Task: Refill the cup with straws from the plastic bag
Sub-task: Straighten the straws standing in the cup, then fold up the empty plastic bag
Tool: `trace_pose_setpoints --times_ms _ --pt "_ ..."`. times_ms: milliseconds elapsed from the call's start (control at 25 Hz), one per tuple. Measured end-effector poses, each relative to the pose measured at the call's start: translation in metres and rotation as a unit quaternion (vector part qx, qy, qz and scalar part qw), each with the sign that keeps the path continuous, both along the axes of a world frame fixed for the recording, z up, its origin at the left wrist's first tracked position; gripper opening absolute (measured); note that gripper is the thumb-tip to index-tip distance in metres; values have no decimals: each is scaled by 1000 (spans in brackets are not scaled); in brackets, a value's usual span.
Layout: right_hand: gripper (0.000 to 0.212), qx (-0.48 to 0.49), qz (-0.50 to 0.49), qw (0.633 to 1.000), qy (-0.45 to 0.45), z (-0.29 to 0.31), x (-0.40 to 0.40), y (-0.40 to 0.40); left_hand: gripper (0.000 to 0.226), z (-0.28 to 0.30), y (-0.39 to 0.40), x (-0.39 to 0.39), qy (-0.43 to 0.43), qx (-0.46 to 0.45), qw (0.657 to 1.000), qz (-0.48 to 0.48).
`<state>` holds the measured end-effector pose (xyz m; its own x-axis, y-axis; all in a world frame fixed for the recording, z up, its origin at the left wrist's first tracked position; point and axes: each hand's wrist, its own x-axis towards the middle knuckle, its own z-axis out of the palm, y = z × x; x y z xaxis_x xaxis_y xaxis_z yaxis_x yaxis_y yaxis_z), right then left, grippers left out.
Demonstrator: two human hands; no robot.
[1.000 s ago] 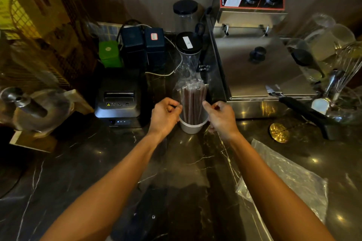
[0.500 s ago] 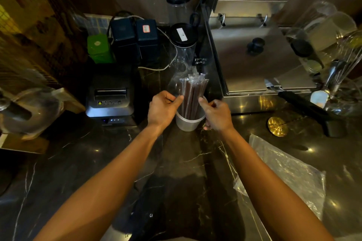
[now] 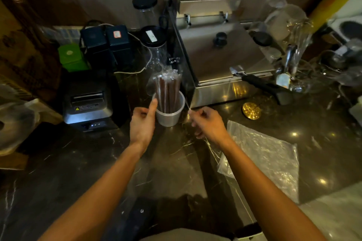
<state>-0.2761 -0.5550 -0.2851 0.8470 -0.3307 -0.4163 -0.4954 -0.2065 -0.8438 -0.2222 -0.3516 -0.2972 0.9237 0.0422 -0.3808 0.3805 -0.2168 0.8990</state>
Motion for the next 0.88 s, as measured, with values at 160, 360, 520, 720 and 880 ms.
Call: trace_pose_setpoints --times_ms 160,360,520,720,880 --pt "21 -185 -12 983 12 -16 -56 -18 67 -15 -14 -44 50 38 998 8" --pt "33 -372 28 924 84 -36 -137 -44 40 -30 -66 -86 115 19 980 -162" --pt "63 -423 106 886 159 -60 -175 -52 15 -28 -107 -114 165 26 926 -339" --pt "55 -433 132 874 174 -75 -202 -44 30 -41 -133 -130 186 27 923 -335" --pt "54 -403 127 897 128 -73 -207 -45 28 -46 -128 -132 174 56 902 -390"
